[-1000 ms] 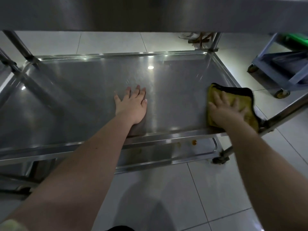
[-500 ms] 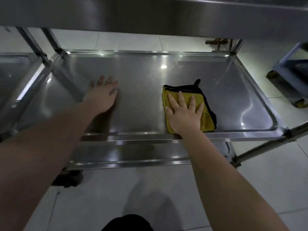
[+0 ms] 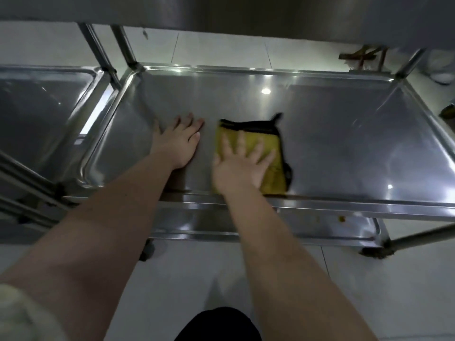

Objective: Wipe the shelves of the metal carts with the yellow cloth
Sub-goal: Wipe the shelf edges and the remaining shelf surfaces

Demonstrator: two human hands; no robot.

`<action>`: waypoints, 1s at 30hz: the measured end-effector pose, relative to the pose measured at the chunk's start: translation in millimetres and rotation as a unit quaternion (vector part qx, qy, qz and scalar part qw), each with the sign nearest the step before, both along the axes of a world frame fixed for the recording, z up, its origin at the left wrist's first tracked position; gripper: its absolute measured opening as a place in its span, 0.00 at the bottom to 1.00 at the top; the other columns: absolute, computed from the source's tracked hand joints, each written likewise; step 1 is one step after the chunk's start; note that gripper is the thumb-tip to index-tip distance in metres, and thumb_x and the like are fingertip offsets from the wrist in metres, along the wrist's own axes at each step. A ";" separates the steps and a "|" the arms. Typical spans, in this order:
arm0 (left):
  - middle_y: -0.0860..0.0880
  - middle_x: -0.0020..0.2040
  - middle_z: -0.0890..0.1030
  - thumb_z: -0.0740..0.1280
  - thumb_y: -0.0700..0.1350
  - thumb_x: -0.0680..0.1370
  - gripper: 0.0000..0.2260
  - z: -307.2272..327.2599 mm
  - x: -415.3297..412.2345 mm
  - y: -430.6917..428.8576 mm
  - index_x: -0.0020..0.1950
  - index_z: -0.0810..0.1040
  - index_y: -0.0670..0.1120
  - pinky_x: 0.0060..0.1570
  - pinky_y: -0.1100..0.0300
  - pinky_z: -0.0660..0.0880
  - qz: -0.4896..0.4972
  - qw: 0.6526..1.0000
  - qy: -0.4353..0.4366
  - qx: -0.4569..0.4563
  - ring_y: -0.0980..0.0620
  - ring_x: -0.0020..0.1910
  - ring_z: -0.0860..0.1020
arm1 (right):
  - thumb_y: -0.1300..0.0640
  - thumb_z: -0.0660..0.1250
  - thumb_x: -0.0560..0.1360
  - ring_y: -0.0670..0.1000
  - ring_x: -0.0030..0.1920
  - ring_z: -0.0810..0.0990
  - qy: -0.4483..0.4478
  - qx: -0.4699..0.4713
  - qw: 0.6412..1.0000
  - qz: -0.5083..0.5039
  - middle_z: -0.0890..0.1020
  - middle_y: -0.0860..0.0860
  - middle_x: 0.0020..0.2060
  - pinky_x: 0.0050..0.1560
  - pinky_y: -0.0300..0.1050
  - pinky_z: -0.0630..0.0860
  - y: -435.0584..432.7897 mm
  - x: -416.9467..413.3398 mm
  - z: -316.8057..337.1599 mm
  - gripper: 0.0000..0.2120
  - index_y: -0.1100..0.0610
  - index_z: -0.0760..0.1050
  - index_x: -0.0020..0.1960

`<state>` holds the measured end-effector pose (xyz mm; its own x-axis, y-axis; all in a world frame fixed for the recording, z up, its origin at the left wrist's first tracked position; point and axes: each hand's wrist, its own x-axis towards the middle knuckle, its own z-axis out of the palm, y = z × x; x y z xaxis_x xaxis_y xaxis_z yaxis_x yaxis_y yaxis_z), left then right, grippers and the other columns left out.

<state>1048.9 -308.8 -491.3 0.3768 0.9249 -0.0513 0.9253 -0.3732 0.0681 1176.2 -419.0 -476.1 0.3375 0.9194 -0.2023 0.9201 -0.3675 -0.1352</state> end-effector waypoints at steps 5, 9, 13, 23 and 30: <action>0.56 0.80 0.52 0.44 0.53 0.84 0.22 -3.5 -4.1 2.3 0.79 0.52 0.60 0.73 0.35 0.46 -0.010 1.000 -0.019 0.008 0.48 0.79 0.52 | 0.38 0.43 0.82 0.60 0.78 0.38 -0.001 0.019 0.996 0.084 0.41 0.44 0.79 0.71 0.70 0.33 -0.4 12.9 -2.4 0.26 0.37 0.41 0.78; 0.55 0.80 0.53 0.45 0.54 0.84 0.21 -4.1 -0.9 -0.3 0.78 0.54 0.61 0.73 0.34 0.45 -0.003 0.999 -0.030 0.012 0.48 0.79 0.52 | 0.36 0.44 0.81 0.57 0.79 0.42 -0.001 0.005 0.997 -0.074 0.43 0.42 0.79 0.73 0.67 0.37 -24.5 148.2 3.1 0.27 0.36 0.43 0.78; 0.55 0.80 0.52 0.45 0.54 0.84 0.21 -2.3 2.3 -2.7 0.78 0.53 0.61 0.72 0.34 0.43 0.003 0.999 -0.033 0.009 0.48 0.79 0.50 | 0.38 0.41 0.81 0.60 0.78 0.40 -0.006 -0.021 0.981 -0.191 0.42 0.44 0.79 0.73 0.69 0.38 -46.2 192.8 5.5 0.27 0.38 0.40 0.78; 0.56 0.81 0.50 0.44 0.54 0.84 0.22 0.5 -1.5 0.5 0.79 0.52 0.58 0.73 0.35 0.42 0.005 0.999 -0.040 -0.005 0.50 0.79 0.49 | 0.39 0.40 0.81 0.64 0.77 0.35 -0.012 0.016 0.998 0.060 0.39 0.46 0.79 0.70 0.73 0.34 10.0 -18.6 -3.8 0.27 0.39 0.39 0.79; 0.50 0.77 0.63 0.55 0.43 0.84 0.17 16.2 -22.8 -4.5 0.71 0.70 0.56 0.75 0.46 0.38 0.027 0.946 -0.319 -0.057 0.51 0.79 0.51 | 0.38 0.41 0.81 0.63 0.77 0.36 0.011 0.036 0.998 0.049 0.42 0.47 0.80 0.70 0.71 0.32 5.1 -13.0 -3.6 0.27 0.39 0.42 0.79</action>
